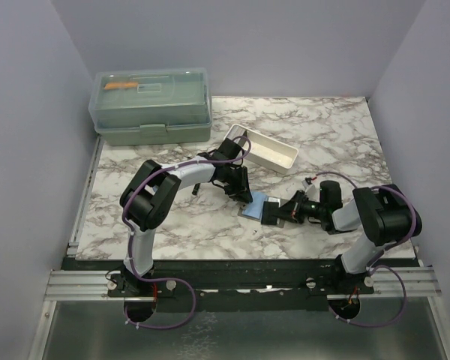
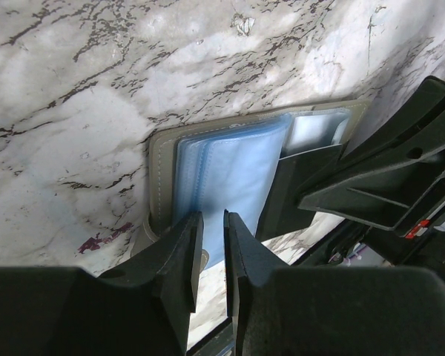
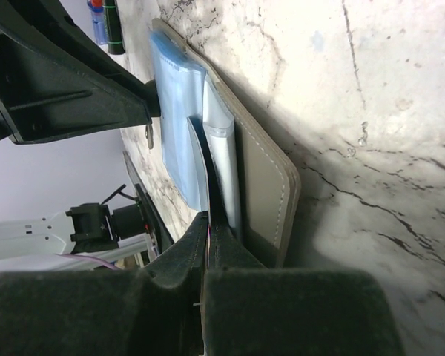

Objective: Put the credit cards into the card holder
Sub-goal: Insert the credit card into the card holder.

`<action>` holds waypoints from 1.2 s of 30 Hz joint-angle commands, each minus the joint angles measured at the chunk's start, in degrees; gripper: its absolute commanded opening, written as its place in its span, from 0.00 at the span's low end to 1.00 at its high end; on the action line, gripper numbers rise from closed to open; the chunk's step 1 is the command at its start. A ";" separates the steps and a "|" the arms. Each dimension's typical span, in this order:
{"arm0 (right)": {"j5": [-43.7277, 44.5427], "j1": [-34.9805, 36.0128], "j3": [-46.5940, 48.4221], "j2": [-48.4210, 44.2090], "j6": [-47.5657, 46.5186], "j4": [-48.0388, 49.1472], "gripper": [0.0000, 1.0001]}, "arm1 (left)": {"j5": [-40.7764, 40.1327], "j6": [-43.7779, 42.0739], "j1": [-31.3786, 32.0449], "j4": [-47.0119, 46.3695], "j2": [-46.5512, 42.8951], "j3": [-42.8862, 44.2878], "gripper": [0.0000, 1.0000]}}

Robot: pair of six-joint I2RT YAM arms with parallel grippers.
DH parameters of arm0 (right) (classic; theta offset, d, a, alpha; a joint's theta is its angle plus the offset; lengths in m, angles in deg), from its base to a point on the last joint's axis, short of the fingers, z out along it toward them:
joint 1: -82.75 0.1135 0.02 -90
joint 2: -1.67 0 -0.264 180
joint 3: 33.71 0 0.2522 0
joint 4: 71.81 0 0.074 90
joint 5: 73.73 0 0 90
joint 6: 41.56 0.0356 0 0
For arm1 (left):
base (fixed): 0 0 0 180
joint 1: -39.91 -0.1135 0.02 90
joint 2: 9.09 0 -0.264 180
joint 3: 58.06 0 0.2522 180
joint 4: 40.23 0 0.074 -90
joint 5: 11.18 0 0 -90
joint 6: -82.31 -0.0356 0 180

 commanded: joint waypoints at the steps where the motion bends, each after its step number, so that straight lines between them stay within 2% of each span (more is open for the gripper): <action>1: -0.69 -0.49 0.34 3.35 -0.49 1.07 0.00 | -4.06 -1.89 -0.08 2.27 2.79 -1.99 0.25; 15: -3.31 -0.43 3.85 8.10 0.25 4.19 0.00 | -3.54 -1.94 -0.08 2.27 2.94 -1.88 0.25; 28: -2.29 -0.53 6.69 11.52 1.62 6.50 0.00 | -3.10 -1.70 -0.08 2.28 2.48 -2.16 0.24; 36: 0.84 -0.45 5.47 12.99 4.84 11.50 0.00 | -3.13 -0.68 0.14 1.94 1.56 -3.47 0.21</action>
